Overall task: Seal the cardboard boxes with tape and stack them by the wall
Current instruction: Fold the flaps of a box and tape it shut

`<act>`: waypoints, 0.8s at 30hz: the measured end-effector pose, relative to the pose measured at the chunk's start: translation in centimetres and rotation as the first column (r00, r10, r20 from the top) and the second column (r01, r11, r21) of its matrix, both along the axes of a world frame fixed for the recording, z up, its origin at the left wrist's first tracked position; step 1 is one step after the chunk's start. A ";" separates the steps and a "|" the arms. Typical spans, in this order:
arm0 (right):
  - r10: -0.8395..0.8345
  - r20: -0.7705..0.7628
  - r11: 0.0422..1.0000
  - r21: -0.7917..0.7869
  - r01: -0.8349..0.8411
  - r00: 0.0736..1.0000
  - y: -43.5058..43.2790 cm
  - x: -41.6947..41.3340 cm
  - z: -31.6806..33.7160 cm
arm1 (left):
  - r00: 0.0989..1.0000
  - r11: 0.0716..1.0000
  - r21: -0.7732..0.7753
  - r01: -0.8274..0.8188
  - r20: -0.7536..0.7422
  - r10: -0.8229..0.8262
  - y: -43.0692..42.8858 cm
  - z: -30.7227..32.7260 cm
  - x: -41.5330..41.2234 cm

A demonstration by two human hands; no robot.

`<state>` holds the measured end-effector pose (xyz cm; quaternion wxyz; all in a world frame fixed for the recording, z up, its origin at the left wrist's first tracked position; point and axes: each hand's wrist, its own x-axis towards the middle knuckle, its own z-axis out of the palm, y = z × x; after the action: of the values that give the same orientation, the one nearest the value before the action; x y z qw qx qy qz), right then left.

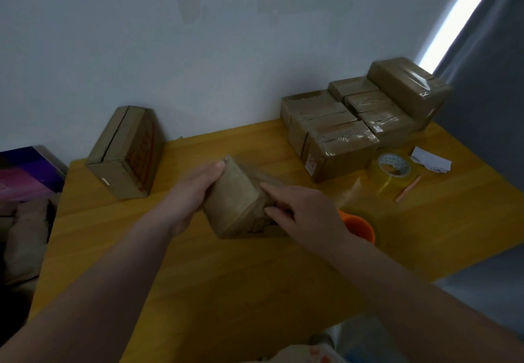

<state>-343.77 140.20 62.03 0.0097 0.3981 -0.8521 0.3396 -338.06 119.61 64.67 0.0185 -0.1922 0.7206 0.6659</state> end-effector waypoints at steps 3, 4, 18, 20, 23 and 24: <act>0.126 0.148 0.990 0.046 -0.134 0.981 -0.7 0.0 -1.1 | 0.976 0.952 -0.252 0.172 0.174 -0.131 -1.4 -0.9 0.7; 0.147 0.198 0.984 0.068 -0.163 0.969 -0.7 -0.1 -1.4 | 0.968 0.925 -0.317 0.208 0.200 -0.149 -1.8 -1.1 0.9; -0.648 0.104 0.535 0.768 0.353 0.755 5.5 -2.7 -8.3 | 0.755 0.317 -0.686 0.655 0.587 -0.292 0.4 -7.1 -1.8; -0.679 0.090 0.512 0.770 0.381 0.729 6.1 -2.8 -9.0 | 0.747 0.225 -0.714 0.663 0.610 -0.266 1.8 -7.6 -2.8; -0.682 0.123 0.528 0.765 0.370 0.721 6.8 -2.9 -9.6 | 0.730 0.190 -0.707 0.681 0.635 -0.251 3.1 -8.3 -4.3; -0.675 0.131 0.541 0.757 0.366 0.726 6.9 -2.9 -9.5 | 0.730 0.184 -0.709 0.681 0.636 -0.252 3.3 -8.6 -4.7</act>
<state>-346.63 147.12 52.50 -0.2129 0.0120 -0.9754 0.0552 -342.75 122.96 56.11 0.2540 -0.0561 0.9642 0.0518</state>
